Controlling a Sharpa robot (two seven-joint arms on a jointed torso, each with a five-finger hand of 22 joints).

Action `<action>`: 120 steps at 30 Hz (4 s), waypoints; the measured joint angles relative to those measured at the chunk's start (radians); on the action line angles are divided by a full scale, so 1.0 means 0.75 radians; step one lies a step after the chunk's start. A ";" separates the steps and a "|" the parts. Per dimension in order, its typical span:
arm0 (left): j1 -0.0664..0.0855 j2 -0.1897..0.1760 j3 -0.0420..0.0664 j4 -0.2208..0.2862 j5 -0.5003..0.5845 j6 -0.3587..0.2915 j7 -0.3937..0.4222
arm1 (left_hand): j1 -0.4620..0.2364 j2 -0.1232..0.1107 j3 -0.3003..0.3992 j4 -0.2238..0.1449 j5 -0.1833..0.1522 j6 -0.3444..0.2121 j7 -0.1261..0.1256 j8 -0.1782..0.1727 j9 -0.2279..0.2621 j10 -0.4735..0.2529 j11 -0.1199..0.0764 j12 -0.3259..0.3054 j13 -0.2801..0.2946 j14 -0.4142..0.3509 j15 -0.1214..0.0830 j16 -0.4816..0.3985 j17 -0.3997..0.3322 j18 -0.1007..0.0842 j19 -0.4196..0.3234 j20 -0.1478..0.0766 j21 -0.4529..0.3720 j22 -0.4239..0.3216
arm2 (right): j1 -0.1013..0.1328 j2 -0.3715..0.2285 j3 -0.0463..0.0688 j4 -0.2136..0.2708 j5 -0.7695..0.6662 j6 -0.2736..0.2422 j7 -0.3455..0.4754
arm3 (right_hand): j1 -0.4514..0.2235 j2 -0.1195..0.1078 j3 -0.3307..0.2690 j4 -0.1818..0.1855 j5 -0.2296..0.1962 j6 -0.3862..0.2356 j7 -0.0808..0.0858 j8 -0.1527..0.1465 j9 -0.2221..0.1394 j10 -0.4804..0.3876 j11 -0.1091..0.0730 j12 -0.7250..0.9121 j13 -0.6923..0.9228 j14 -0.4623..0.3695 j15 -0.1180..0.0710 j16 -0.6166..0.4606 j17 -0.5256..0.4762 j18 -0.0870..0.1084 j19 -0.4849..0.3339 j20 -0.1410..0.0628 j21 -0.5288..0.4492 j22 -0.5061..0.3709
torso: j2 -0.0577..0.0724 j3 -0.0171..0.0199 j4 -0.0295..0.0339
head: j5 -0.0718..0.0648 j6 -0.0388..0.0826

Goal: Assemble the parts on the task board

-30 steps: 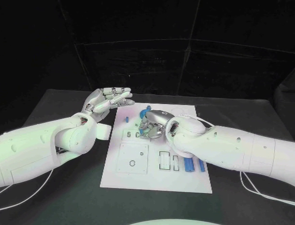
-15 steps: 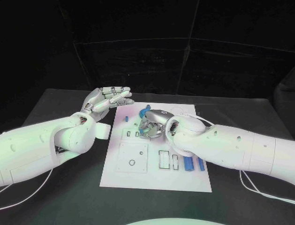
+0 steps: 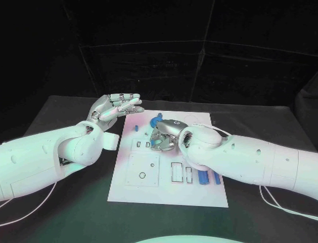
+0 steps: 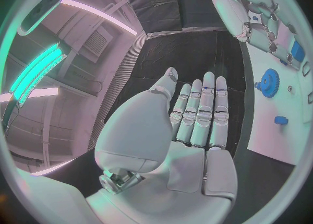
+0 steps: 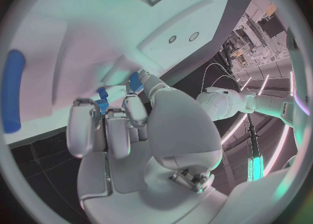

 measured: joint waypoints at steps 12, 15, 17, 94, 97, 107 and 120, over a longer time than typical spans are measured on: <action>0.000 0.000 0.000 -0.001 0.000 0.000 -0.001 | 0.000 0.000 0.000 0.000 0.000 0.000 0.000 0.000 0.000 0.000 0.000 0.000 0.000 0.000 0.000 0.000 0.000 0.000 0.000 0.000 0.000 0.000 | -0.001 0.000 0.000 0.005 -0.033 0.001 -0.021 | -0.040 -0.040 -0.005 0.006 0.001 -0.039 0.014 -0.019 -0.004 -0.026 0.017 -0.029 -0.027 0.000 0.010 0.000 0.000 0.000 -0.005 0.015 0.000 -0.001 | 0.000 0.0001 0.0008 | -0.004 -0.003; 0.000 0.000 0.000 -0.002 0.000 0.000 -0.001 | 0.000 0.000 0.000 0.000 0.000 0.000 0.000 0.000 0.000 0.000 0.000 0.000 0.000 0.000 0.000 0.000 0.000 0.000 0.000 0.000 0.000 0.000 | -0.001 0.000 0.000 0.006 -0.037 0.000 -0.025 | -0.055 -0.055 -0.014 0.015 0.013 -0.047 0.016 -0.027 -0.004 -0.037 0.017 -0.047 -0.043 0.005 0.014 0.000 0.000 0.000 -0.005 0.015 0.000 -0.002 | 0.000 0.0001 0.0008 | -0.004 -0.004; 0.000 0.000 0.000 -0.003 0.000 0.000 -0.001 | 0.000 0.000 -0.003 -0.003 0.000 0.000 0.000 0.000 0.000 0.000 0.000 0.000 0.000 0.000 0.000 0.000 0.000 0.000 0.000 0.000 0.000 -0.001 | -0.001 0.000 0.000 0.006 -0.039 -0.001 -0.026 | -0.067 -0.067 -0.022 0.023 0.025 -0.056 0.020 -0.026 -0.004 -0.045 0.017 -0.055 -0.052 0.005 0.014 0.000 0.000 0.000 -0.005 0.015 0.000 -0.002 | 0.000 0.0001 0.0008 | -0.005 -0.004; 0.242 0.451 -0.082 -0.353 -1.339 0.599 -1.552 | -0.359 0.124 -0.499 0.329 -0.005 0.004 -0.228 0.671 0.551 0.469 -0.250 1.533 1.497 0.498 -0.274 1.853 1.548 -0.135 0.765 -0.303 1.493 1.490 | 0.191 -0.511 -0.001 0.173 0.755 -0.099 0.432 | -0.014 -0.056 -0.301 0.120 0.194 -0.129 0.018 0.013 0.002 -0.071 0.029 -0.052 -0.098 0.002 0.031 -0.062 0.000 0.000 -0.054 0.031 -0.061 -0.116 | -0.069 0.0297 -0.0225 | 0.040 -0.041; 0.242 0.461 -0.085 -0.363 -1.340 0.625 -1.563 | -0.353 0.130 -0.499 0.329 -0.005 0.000 -0.224 0.671 0.555 0.469 -0.250 1.533 1.497 0.498 -0.274 1.853 1.548 -0.135 0.765 -0.303 1.493 1.492 | 0.191 -0.510 -0.001 0.170 0.755 -0.097 0.429 | -0.014 -0.056 -0.303 0.122 0.202 -0.129 0.018 0.013 0.002 -0.071 0.029 -0.052 -0.098 0.002 0.031 -0.062 0.000 0.000 -0.054 0.031 -0.061 -0.116 | -0.068 0.0297 -0.0222 | 0.040 -0.043; 0.242 0.487 -0.099 -0.400 -1.341 0.680 -1.583 | -0.347 0.136 -0.499 0.329 -0.005 -0.005 -0.228 0.678 0.565 0.469 -0.250 1.533 1.497 0.498 -0.274 1.853 1.548 -0.135 0.765 -0.303 1.493 1.492 | 0.191 -0.505 -0.001 0.164 0.755 -0.092 0.422 | -0.006 -0.049 -0.308 0.120 0.240 -0.129 0.018 0.021 0.002 -0.071 0.029 -0.052 -0.103 0.002 0.031 -0.062 0.000 0.000 -0.054 0.031 -0.067 -0.120 | -0.068 0.0284 -0.0212 | 0.038 -0.052; 0.234 0.513 -0.103 -0.434 -1.342 0.692 -1.588 | -0.322 0.161 -0.480 0.311 -0.005 -0.022 -0.227 0.701 0.598 0.467 -0.248 1.539 1.505 0.498 -0.274 1.853 1.548 -0.135 0.765 -0.303 1.503 1.507 | 0.191 -0.499 -0.001 0.155 0.754 -0.087 0.417 | 0.000 -0.042 -0.308 0.120 0.278 -0.129 0.018 0.021 0.001 -0.071 0.029 -0.052 -0.107 0.002 0.031 -0.067 0.000 0.000 -0.054 0.031 -0.067 -0.122 | -0.068 0.0283 -0.0207 | 0.038 -0.059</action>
